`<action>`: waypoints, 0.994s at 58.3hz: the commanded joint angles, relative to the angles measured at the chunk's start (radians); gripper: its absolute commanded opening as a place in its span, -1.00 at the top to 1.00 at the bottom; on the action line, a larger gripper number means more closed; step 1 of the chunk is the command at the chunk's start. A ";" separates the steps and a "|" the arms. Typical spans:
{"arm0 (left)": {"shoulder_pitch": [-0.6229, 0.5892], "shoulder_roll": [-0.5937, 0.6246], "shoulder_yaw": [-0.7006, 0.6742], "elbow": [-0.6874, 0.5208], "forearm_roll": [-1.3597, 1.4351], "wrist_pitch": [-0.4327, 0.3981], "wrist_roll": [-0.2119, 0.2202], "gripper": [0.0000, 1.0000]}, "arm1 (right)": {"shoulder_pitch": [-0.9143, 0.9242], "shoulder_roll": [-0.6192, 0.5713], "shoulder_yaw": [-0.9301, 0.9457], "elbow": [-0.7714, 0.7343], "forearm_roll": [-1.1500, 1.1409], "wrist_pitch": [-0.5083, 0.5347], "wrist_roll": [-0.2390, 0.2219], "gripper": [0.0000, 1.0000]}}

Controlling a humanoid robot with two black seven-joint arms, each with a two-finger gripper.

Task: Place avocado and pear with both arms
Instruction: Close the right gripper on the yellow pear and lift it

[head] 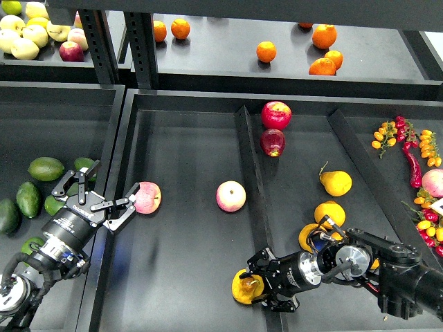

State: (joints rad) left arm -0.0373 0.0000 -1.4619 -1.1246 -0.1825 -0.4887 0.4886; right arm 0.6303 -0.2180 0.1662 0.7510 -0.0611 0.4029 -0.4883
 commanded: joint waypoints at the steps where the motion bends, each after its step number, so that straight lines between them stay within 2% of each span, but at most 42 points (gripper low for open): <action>1: 0.004 0.000 0.000 -0.003 0.000 0.000 0.000 -0.99 | -0.003 0.000 0.007 -0.002 0.001 -0.001 0.000 0.39; 6: 0.004 0.000 0.000 -0.003 0.000 0.000 0.000 -0.99 | -0.009 -0.001 0.015 -0.001 0.001 0.004 0.000 0.56; 22: 0.004 0.000 0.000 -0.003 0.000 0.000 0.000 -0.99 | -0.009 -0.006 0.029 0.019 0.003 0.014 0.000 0.58; 38: 0.005 0.000 0.000 -0.003 0.000 0.000 0.000 -0.99 | -0.003 -0.026 0.150 0.102 0.001 0.004 0.000 0.58; 58: 0.005 0.000 0.006 -0.003 0.001 0.000 0.000 -0.99 | -0.001 -0.136 0.231 0.195 0.003 0.002 0.000 0.58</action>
State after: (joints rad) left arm -0.0322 0.0000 -1.4572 -1.1289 -0.1812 -0.4887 0.4887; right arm 0.6302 -0.3067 0.3522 0.9063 -0.0596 0.4080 -0.4886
